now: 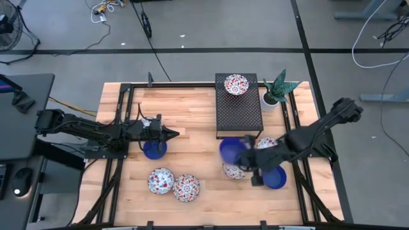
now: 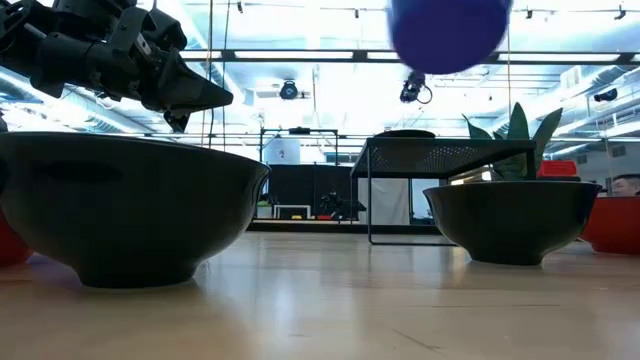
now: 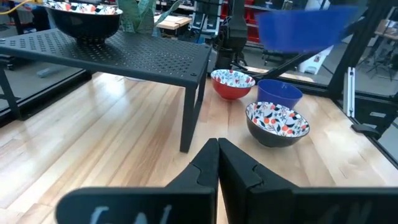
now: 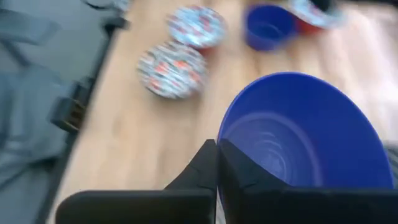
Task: Pick & Place Mini bowls
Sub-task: Put the middle blue bowl on the shelf
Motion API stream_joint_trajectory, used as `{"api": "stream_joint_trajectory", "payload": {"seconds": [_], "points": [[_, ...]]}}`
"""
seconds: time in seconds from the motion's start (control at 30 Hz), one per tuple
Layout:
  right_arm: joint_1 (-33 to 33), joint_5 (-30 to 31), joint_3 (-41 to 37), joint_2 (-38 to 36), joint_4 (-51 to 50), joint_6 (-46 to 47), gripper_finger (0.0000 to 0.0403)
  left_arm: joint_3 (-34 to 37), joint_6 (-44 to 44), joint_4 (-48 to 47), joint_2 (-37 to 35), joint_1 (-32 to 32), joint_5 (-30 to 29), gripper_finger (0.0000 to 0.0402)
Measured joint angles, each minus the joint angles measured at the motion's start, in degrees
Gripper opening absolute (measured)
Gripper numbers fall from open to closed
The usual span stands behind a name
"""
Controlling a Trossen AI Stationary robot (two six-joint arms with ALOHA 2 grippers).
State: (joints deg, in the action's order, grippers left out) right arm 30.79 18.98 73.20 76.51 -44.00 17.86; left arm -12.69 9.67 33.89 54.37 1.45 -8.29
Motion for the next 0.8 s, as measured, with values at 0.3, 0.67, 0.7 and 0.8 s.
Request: {"api": "stream_joint_trajectory", "payload": {"seconds": [0.3,0.67,0.7,0.8], "points": [[0.2,7.9,1.3,-8.8,-21.1,11.1,0.0002,0.0,0.1,-0.2,0.0,0.1,0.6,0.001],[-5.5,14.9,-11.5,-21.1,-18.8,10.7,0.0002,0.0,0.2,-0.2,0.0,0.1,0.6,0.0009],[-6.9,14.8,-12.8,-21.6,-17.1,9.6,0.0002,0.0,0.2,-0.2,0.0,0.1,0.6,0.0009],[-11.4,13.2,-16.0,-21.6,-11.2,3.7,0.0002,0.0,0.2,-0.1,0.0,0.1,0.6,0.0009]]}}
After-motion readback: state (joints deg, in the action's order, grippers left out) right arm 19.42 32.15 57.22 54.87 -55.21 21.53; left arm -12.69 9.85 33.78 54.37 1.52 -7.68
